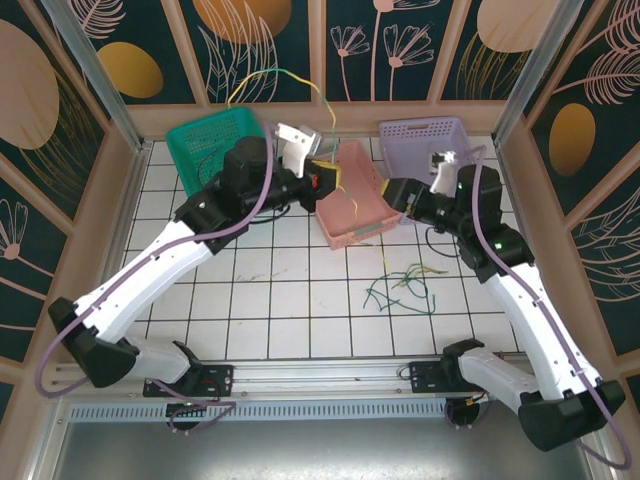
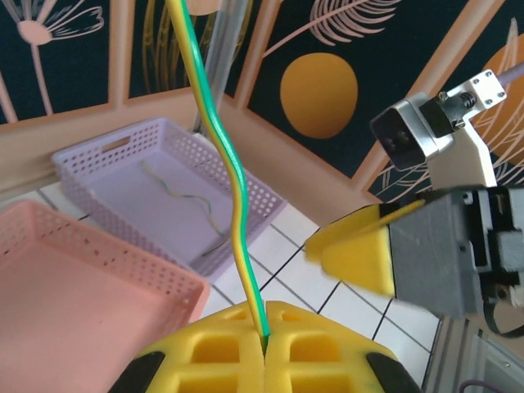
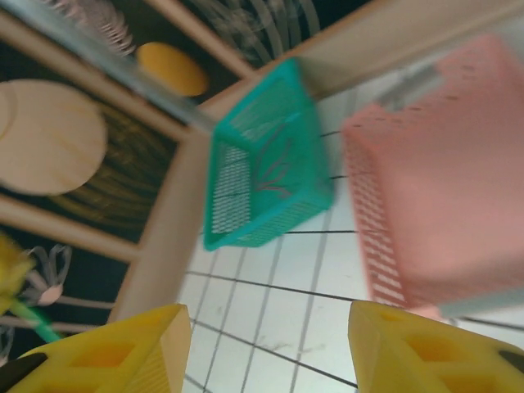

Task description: Untangle the cables

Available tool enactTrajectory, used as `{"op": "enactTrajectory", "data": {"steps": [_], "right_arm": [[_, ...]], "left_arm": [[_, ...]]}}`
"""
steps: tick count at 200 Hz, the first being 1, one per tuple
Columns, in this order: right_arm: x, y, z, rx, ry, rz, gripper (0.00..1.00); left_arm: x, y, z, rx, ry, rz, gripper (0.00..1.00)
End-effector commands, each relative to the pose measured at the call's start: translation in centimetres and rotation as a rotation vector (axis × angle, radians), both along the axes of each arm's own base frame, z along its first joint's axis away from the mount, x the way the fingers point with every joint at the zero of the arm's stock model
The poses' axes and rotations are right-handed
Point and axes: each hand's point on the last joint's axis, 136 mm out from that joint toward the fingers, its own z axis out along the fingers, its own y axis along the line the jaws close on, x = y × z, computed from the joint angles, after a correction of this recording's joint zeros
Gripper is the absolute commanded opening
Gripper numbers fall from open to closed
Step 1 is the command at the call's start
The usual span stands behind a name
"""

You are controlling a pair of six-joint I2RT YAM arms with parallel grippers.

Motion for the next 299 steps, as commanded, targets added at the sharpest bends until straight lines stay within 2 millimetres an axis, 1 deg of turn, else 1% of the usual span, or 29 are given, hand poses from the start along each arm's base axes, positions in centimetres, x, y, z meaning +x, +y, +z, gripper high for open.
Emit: {"op": "enactTrajectory", "data": {"steps": [1,11,23,51,73,93,126,153,166,176,178,181,208,222,252,262,287,299], "right_arm": [[-1.3,4.0,4.1,0.018,-0.164,0.206,0.55],[-1.5,4.9,4.3,-0.002,-0.181,0.238,0.56],[-1.3,5.4,4.0,-0.032,-0.185,0.244,0.57],[0.3,5.1,2.9,-0.106,-0.175,0.194,0.56],[0.5,5.2,3.5,-0.100,-0.198,0.196,0.56],[0.2,5.0,4.2,-0.084,-0.210,0.185,0.56],[-1.5,3.4,4.8,-0.074,-0.228,0.142,0.57],[-2.8,2.9,4.3,-0.078,-0.222,0.155,0.59],[-2.9,3.0,3.6,-0.080,-0.210,0.165,0.60],[-2.6,3.2,3.2,-0.081,-0.203,0.169,0.61],[-2.5,3.2,3.1,-0.082,-0.201,0.170,0.61],[-2.5,3.3,3.1,-0.081,-0.203,0.172,0.61],[-1.0,4.3,3.5,-0.071,-0.224,0.186,0.61],[-0.2,4.9,3.4,-0.071,-0.223,0.193,0.60],[1.4,5.3,2.7,-0.080,-0.218,0.170,0.55],[1.8,5.3,2.6,-0.082,-0.218,0.160,0.51],[2.6,5.4,3.0,-0.067,-0.228,0.137,0.33],[3.0,5.5,3.0,-0.062,-0.225,0.129,0.19]], "left_arm": [[0.2,-1.5,2.5,-0.037,-0.036,-0.073,0.00],[0.7,-2.3,2.2,-0.031,-0.008,-0.085,0.00],[0.9,-3.1,2.3,-0.035,0.016,-0.115,0.00],[1.0,-4.1,2.5,-0.047,0.047,-0.156,0.00],[1.3,-4.3,2.0,-0.032,0.060,-0.153,0.00],[2.0,-4.2,1.1,-0.001,0.068,-0.117,0.00],[3.4,-3.7,0.2,0.040,0.086,-0.053,0.00],[4.1,-3.5,-0.2,0.048,0.113,-0.035,0.00],[4.2,-3.7,-0.1,0.048,0.125,-0.041,0.00],[3.8,-3.8,0.5,0.037,0.131,-0.052,0.00],[4.2,-4.1,-0.4,0.048,0.146,-0.054,0.00],[4.3,-4.4,-0.6,0.049,0.156,-0.057,0.00],[4.0,-4.9,-0.6,0.020,0.191,-0.081,0.00],[3.9,-5.1,-0.6,0.009,0.204,-0.088,0.00],[3.9,-5.4,-0.2,-0.027,0.224,-0.098,0.00],[3.8,-5.5,-0.1,-0.035,0.228,-0.101,0.00],[3.7,-5.9,-0.4,-0.053,0.255,-0.117,0.00],[3.6,-6.0,-0.4,-0.070,0.265,-0.122,0.00]]}}
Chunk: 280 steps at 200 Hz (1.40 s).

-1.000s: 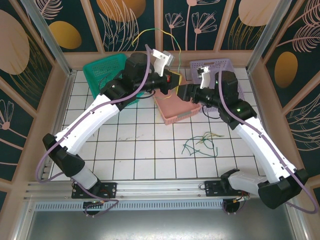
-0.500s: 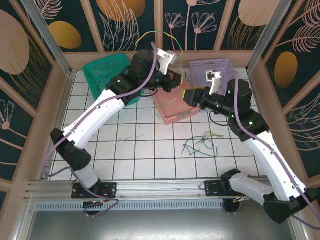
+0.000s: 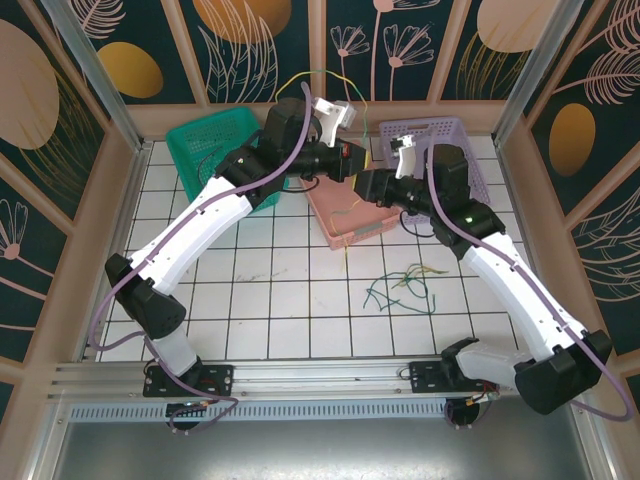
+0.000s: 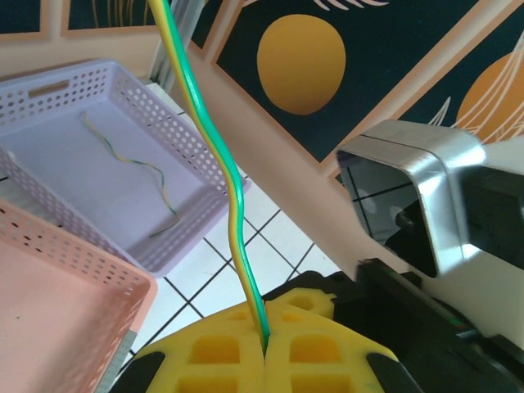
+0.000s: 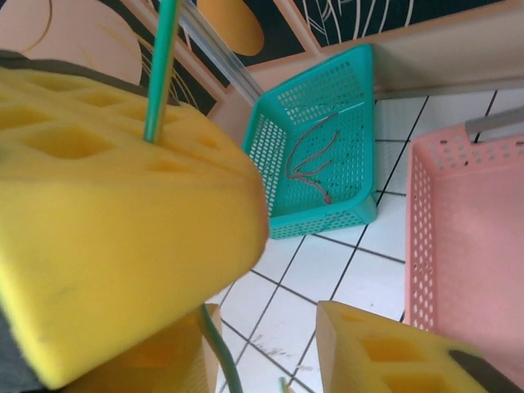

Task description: Untangle the cables

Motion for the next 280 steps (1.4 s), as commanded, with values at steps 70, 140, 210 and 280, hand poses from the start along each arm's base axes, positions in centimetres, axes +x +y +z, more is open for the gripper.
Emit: {"op": "enactTrajectory", "data": {"steps": [70,140,210,280], "right_arm": [[1.0,-2.1,2.3,0.071,-0.074,-0.119,0.00],[2.8,-6.2,2.6,0.087,-0.033,-0.250,0.00],[12.1,-17.2,3.2,-0.011,-0.145,-0.564,0.00],[21.9,-24.5,1.0,-0.235,-0.451,-0.805,0.00]], "left_arm": [[0.6,-1.1,1.4,-0.107,0.039,0.011,0.00],[4.0,4.6,4.8,-0.077,-0.048,0.381,0.73],[2.7,12.2,1.7,-0.033,-0.022,0.657,0.76],[1.4,10.7,-0.1,-0.096,0.044,0.559,0.68]]}}
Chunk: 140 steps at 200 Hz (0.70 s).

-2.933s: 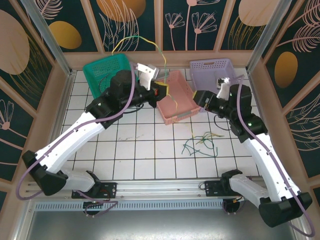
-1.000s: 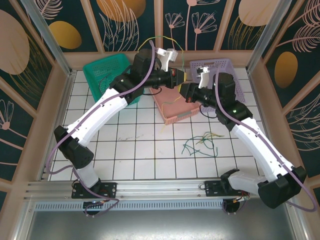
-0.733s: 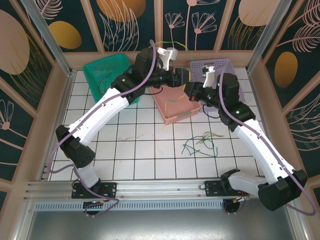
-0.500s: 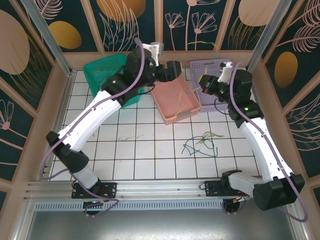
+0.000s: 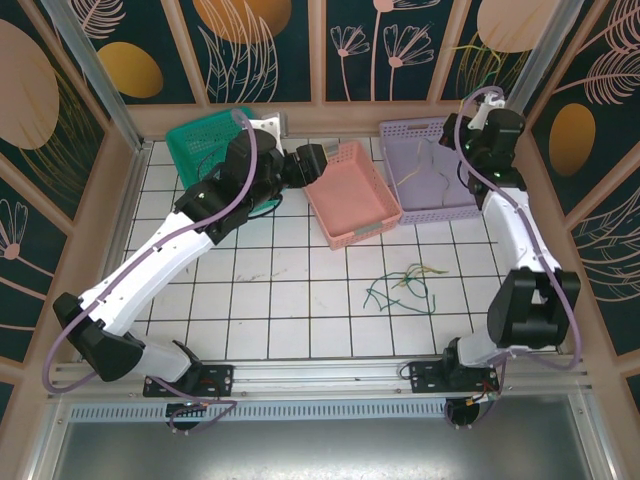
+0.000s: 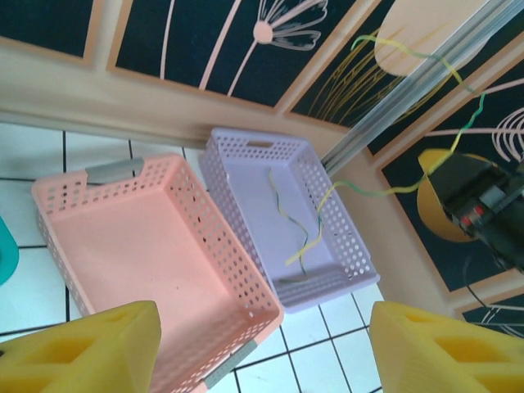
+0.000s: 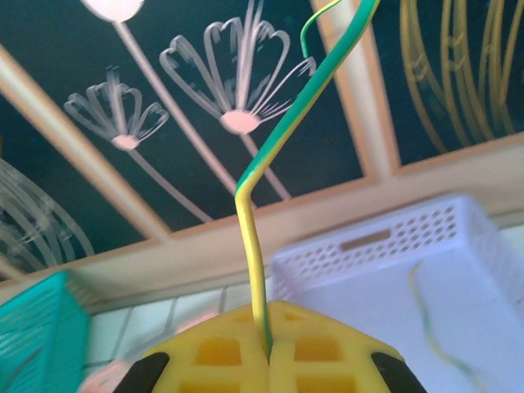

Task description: Untangle the cables

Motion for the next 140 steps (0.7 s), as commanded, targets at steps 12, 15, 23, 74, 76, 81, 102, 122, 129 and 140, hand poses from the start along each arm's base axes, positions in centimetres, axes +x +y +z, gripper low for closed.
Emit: {"op": "enactTrajectory", "data": {"steps": [12,15,23,74,76,81,102,122,129,140], "right_arm": [[3.7,-2.7,0.7,-0.145,-0.159,-0.107,0.00],[4.0,-2.7,0.0,-0.146,-0.145,-0.103,0.00],[4.3,-2.5,-1.6,-0.143,-0.110,-0.093,0.00],[1.2,-1.1,-11.7,-0.112,0.113,-0.075,0.00],[1.0,-1.1,-11.9,-0.109,0.119,-0.073,0.00],[0.6,-0.8,-12.4,-0.099,0.135,-0.065,0.00],[-1.0,-0.2,-13.7,-0.076,0.184,-0.037,0.00],[-2.2,0.3,-14.3,-0.063,0.215,-0.015,0.00],[-2.6,0.5,-14.7,-0.059,0.237,-0.003,0.00],[-3.0,0.7,-15.3,-0.052,0.274,0.009,0.00]], "left_arm": [[-0.4,-0.4,1.3,-0.074,-0.027,-0.025,0.67],[-0.5,-0.3,1.2,-0.073,-0.026,-0.025,0.67],[-0.6,-0.1,1.2,-0.074,-0.025,-0.023,0.67],[-1.0,0.1,0.5,-0.069,-0.022,-0.022,0.66],[-0.9,0.1,0.4,-0.068,-0.019,-0.022,0.66],[-0.9,0.1,0.5,-0.065,-0.021,-0.024,0.66],[-0.8,-0.4,0.5,-0.062,-0.024,-0.039,0.66],[-0.6,-0.7,0.7,-0.062,-0.028,-0.051,0.66],[-0.5,-0.8,0.6,-0.060,-0.026,-0.054,0.65],[-0.5,-0.9,0.7,-0.061,-0.028,-0.058,0.65]]}}
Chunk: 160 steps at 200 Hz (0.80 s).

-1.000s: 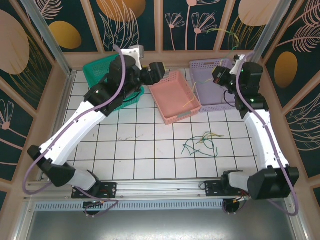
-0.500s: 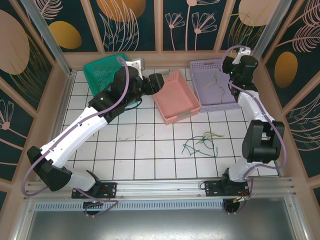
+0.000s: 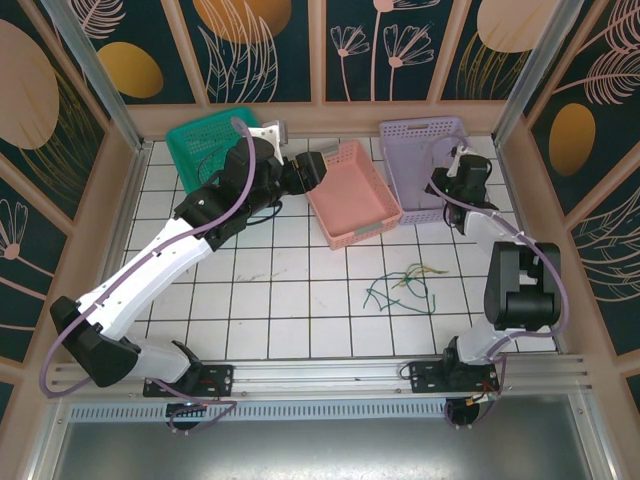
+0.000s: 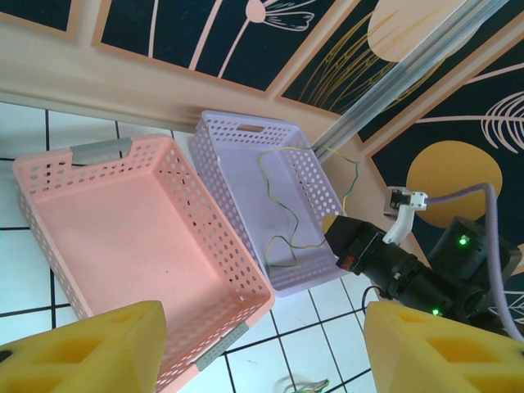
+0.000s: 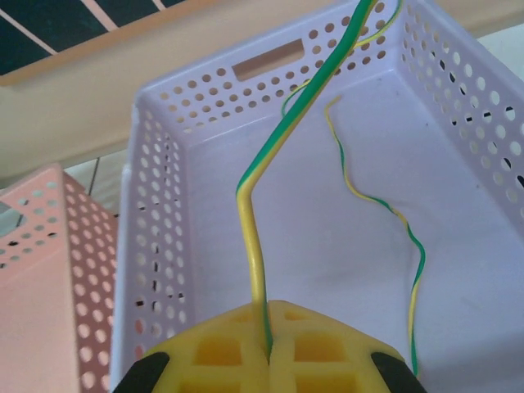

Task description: Untangle the cables

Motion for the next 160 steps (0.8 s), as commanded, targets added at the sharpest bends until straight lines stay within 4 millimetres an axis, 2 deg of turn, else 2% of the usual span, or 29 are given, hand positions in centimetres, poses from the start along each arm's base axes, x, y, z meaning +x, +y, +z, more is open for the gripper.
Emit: {"op": "enactTrajectory", "data": {"steps": [1,29,69,94,116,127,145,160], "right_arm": [[-1.1,1.2,1.6,0.041,-0.002,0.042,0.00],[-1.4,1.4,-0.9,0.072,0.122,0.061,0.00],[0.5,1.8,-3.9,0.174,0.301,0.118,0.00],[1.4,2.1,-3.8,0.218,0.333,0.125,0.00],[1.4,1.7,-3.9,0.225,0.351,0.089,0.27],[1.3,1.3,-4.1,0.221,0.372,0.067,0.35],[1.3,0.6,-4.0,0.201,0.394,0.029,0.44],[1.3,0.0,-3.5,0.191,0.399,0.009,0.46]], "left_arm": [[0.3,-0.7,1.7,-0.033,-0.045,-0.025,0.65],[0.2,-0.7,1.9,-0.044,-0.047,-0.030,0.65],[-0.3,-0.6,1.7,-0.064,-0.036,-0.032,0.63],[-0.7,-0.2,1.6,-0.075,-0.031,-0.029,0.63],[-0.9,0.1,1.6,-0.076,-0.030,-0.022,0.63],[-1.0,0.3,1.7,-0.077,-0.031,-0.020,0.63],[-1.1,0.3,1.6,-0.075,-0.030,-0.019,0.63],[-1.1,0.3,1.6,-0.075,-0.030,-0.022,0.63]]}}
